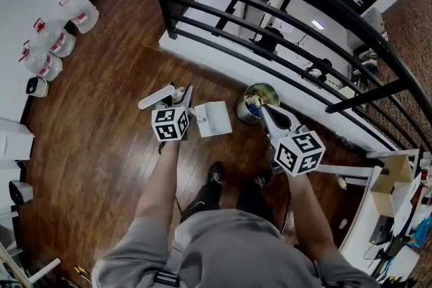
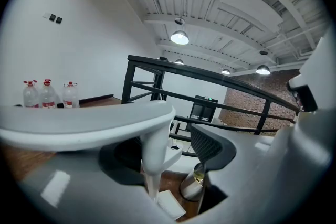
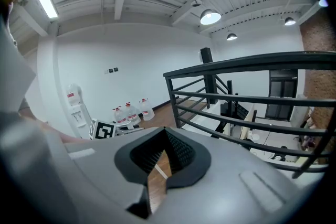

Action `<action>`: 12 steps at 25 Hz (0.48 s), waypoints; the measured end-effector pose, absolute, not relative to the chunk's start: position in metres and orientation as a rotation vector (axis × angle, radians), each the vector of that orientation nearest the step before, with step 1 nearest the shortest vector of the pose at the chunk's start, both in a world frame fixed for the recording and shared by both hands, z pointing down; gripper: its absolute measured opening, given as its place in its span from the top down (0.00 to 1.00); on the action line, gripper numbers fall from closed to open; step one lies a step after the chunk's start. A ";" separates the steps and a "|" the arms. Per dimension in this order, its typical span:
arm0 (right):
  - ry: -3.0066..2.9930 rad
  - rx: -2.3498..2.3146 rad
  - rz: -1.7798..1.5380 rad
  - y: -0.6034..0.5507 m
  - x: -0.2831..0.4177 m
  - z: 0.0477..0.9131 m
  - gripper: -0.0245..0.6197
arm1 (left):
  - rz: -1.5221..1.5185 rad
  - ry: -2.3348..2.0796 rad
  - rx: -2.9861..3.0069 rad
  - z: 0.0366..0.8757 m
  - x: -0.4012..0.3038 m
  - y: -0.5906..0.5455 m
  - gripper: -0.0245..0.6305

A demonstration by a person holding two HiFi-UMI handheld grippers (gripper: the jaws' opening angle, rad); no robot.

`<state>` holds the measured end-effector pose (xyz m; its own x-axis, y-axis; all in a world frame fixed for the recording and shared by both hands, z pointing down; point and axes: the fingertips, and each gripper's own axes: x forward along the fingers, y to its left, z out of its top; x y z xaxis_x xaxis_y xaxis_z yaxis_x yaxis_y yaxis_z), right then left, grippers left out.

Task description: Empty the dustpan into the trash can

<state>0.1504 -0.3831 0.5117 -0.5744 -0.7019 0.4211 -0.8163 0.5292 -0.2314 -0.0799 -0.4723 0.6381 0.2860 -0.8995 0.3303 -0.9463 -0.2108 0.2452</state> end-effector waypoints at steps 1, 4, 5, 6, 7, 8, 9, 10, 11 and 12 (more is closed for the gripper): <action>-2.498 1.263 0.591 -0.383 0.148 0.512 0.96 | 0.168 -1.658 2.165 0.639 -0.082 -0.471 0.56; -2.505 1.247 0.584 -0.384 0.141 0.512 0.96 | 0.178 -1.654 2.156 0.643 -0.087 -0.468 0.50; -2.506 1.244 0.582 -0.383 0.139 0.512 0.96 | 0.179 -1.653 2.150 0.645 -0.089 -0.466 0.47; -2.508 1.242 0.580 -0.383 0.138 0.512 0.96 | 0.180 -1.651 2.142 0.647 -0.090 -0.463 0.45; -2.509 1.241 0.579 -0.382 0.137 0.511 0.96 | 0.183 -1.647 2.133 0.649 -0.091 -0.461 0.43; -2.510 1.240 0.578 -0.381 0.136 0.510 0.96 | 0.190 -1.642 2.125 0.650 -0.092 -0.458 0.42; -2.511 1.240 0.577 -0.380 0.135 0.509 0.96 | 0.198 -1.638 2.120 0.651 -0.093 -0.455 0.41; -2.513 1.241 0.577 -0.380 0.135 0.508 0.96 | 0.208 -1.637 2.117 0.652 -0.094 -0.452 0.41; -2.515 1.243 0.576 -0.379 0.135 0.507 0.96 | 0.217 -1.638 2.113 0.652 -0.095 -0.450 0.41; -2.516 1.245 0.576 -0.378 0.135 0.506 0.96 | 0.226 -1.640 2.108 0.653 -0.096 -0.448 0.41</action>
<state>0.1346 -0.3779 0.5059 -0.5921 -0.6935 0.4104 -0.8030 0.5507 -0.2280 -0.0964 -0.4480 0.6526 0.2770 -0.8746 0.3980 -0.9496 -0.1858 0.2525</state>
